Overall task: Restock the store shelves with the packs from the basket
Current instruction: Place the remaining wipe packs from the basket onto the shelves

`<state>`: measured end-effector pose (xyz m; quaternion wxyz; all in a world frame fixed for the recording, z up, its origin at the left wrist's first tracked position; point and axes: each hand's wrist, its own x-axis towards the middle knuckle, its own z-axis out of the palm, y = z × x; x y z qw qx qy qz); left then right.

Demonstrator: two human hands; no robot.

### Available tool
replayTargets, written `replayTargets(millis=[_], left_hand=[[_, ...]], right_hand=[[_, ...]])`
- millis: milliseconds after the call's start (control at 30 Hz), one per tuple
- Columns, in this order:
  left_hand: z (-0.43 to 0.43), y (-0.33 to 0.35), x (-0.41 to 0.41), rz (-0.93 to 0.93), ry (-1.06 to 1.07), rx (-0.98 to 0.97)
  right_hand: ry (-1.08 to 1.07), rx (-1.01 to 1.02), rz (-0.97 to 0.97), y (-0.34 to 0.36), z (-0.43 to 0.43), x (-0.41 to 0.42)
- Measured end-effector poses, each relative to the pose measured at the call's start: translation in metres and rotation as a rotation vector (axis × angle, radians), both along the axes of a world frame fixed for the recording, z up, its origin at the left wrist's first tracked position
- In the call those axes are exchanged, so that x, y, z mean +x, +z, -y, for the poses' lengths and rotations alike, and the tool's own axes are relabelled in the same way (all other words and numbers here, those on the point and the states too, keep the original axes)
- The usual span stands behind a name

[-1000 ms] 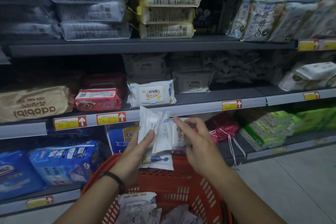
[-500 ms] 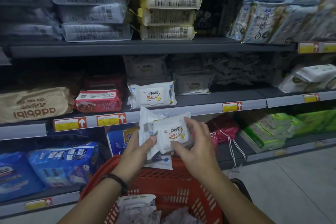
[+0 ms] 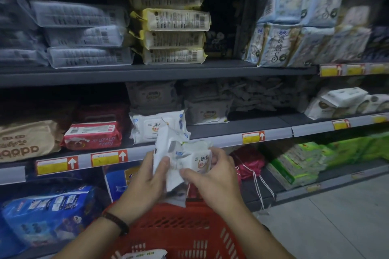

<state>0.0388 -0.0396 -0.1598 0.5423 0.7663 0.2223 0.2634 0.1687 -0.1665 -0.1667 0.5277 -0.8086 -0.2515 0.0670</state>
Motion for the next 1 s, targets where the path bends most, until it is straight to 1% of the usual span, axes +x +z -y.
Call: replayTargets(millis=[67, 200, 333, 533, 600, 733, 900, 1000], left_hand=[[-0.01, 0.01, 0.01, -0.068, 0.002, 0.039], [-0.023, 0.019, 0.026, -0.247, -0.005, 0.161], [-0.032, 0.012, 0.034, -0.283, 0.015, 0.131], [-0.04, -0.001, 0.053, -0.328, 0.009, 0.095], [-0.041, -0.004, 0.061, -0.328, 0.019, 0.081], [-0.031, -0.005, 0.077, -0.286, 0.02, -0.008], [-0.019, 0.001, 0.088, -0.165, 0.01, -0.164], [-0.018, 0.001, 0.091, -0.079, 0.042, -0.321]], right_hand=[[-0.066, 0.035, 0.023, 0.016, -0.005, 0.026], [-0.194, 0.017, 0.139, 0.037, -0.022, 0.078], [-0.272, -0.005, 0.217, 0.031, -0.057, 0.12], [-0.3, -0.123, 0.402, -0.013, -0.093, 0.16], [-0.313, -0.146, 0.431, -0.018, -0.1, 0.169], [-0.306, -0.185, 0.399, -0.011, -0.105, 0.176], [-0.114, -0.193, 0.257, 0.014, -0.08, 0.189], [-0.066, -0.208, 0.273, 0.03, -0.058, 0.191]])
